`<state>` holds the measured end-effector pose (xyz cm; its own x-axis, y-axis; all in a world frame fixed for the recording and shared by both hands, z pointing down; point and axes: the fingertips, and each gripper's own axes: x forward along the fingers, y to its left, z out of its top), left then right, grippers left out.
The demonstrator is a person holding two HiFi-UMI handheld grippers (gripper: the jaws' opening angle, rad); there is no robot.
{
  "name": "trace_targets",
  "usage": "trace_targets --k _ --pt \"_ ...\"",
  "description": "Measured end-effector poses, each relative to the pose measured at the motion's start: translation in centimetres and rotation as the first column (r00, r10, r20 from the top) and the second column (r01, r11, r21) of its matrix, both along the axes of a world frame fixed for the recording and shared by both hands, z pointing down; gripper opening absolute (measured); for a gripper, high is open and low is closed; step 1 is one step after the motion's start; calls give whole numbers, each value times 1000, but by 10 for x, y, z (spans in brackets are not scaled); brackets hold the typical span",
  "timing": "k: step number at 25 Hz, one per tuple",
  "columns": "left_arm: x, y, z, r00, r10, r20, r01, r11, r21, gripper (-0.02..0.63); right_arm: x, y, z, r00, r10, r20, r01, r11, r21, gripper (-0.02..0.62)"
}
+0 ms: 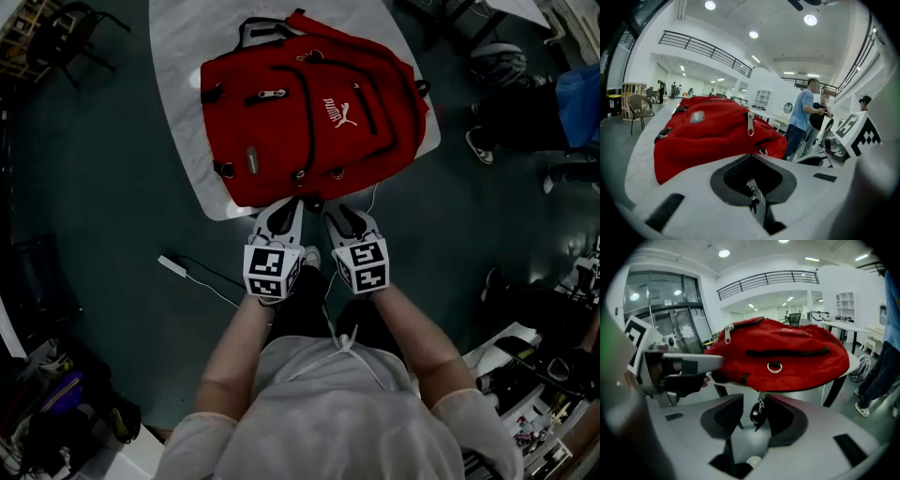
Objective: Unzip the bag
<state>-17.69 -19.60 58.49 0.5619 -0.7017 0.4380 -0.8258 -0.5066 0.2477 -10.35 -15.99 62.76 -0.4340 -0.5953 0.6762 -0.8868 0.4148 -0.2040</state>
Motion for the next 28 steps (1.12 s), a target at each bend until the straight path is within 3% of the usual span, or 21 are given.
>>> trace_targets --k 1,6,10,13,21,28 --pt "2 -3 9 1000 4 7 -4 1000 -17 20 -1 -3 11 1000 3 -4 -3 1000 -18 132" --pt "3 -12 39 1000 -17 25 19 996 -87 20 -3 -28 37 999 23 -29 -23 1000 -3 132" --pt "-1 -14 54 998 -47 33 52 988 -149 20 -13 -40 46 1000 16 -12 -15 1000 8 101" --pt "-2 -15 55 997 -65 51 73 984 -161 20 -18 -40 47 999 -17 -41 18 1000 20 35" --pt "-1 -16 57 995 -65 80 79 979 -189 20 8 -32 44 981 -89 -173 79 995 -60 29" --pt "-1 -16 56 987 -95 127 117 977 -178 20 45 -34 44 973 -109 -203 88 990 -111 28"
